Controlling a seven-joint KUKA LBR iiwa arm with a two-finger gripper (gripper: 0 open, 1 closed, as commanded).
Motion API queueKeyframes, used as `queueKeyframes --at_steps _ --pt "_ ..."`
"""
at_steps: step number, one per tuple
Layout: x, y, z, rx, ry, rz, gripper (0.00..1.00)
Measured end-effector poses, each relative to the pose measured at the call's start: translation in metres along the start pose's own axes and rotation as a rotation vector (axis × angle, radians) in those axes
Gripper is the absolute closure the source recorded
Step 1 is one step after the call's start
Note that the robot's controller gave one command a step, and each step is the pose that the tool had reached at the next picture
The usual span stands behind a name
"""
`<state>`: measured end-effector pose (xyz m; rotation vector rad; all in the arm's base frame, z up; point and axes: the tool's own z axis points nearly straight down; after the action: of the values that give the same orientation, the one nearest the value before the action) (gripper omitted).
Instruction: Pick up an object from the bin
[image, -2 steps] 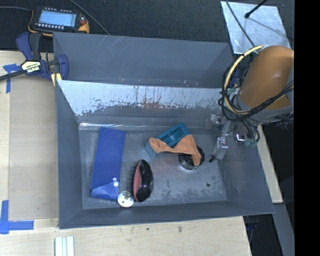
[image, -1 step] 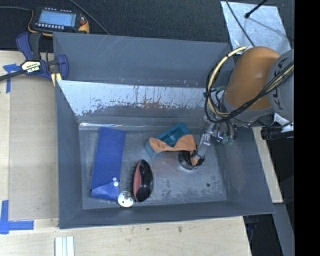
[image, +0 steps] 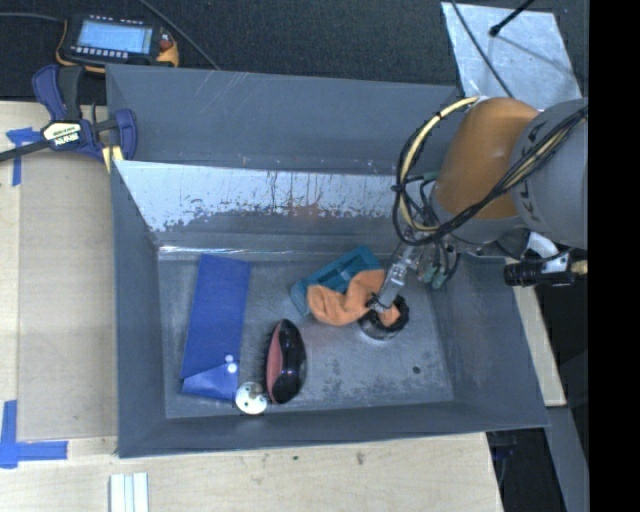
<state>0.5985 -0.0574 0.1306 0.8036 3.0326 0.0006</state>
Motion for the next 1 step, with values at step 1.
queueKeyframes --at_steps 1 --pt "0.0289 0.0285 0.0601 0.002 -0.009 -0.073 0.00"
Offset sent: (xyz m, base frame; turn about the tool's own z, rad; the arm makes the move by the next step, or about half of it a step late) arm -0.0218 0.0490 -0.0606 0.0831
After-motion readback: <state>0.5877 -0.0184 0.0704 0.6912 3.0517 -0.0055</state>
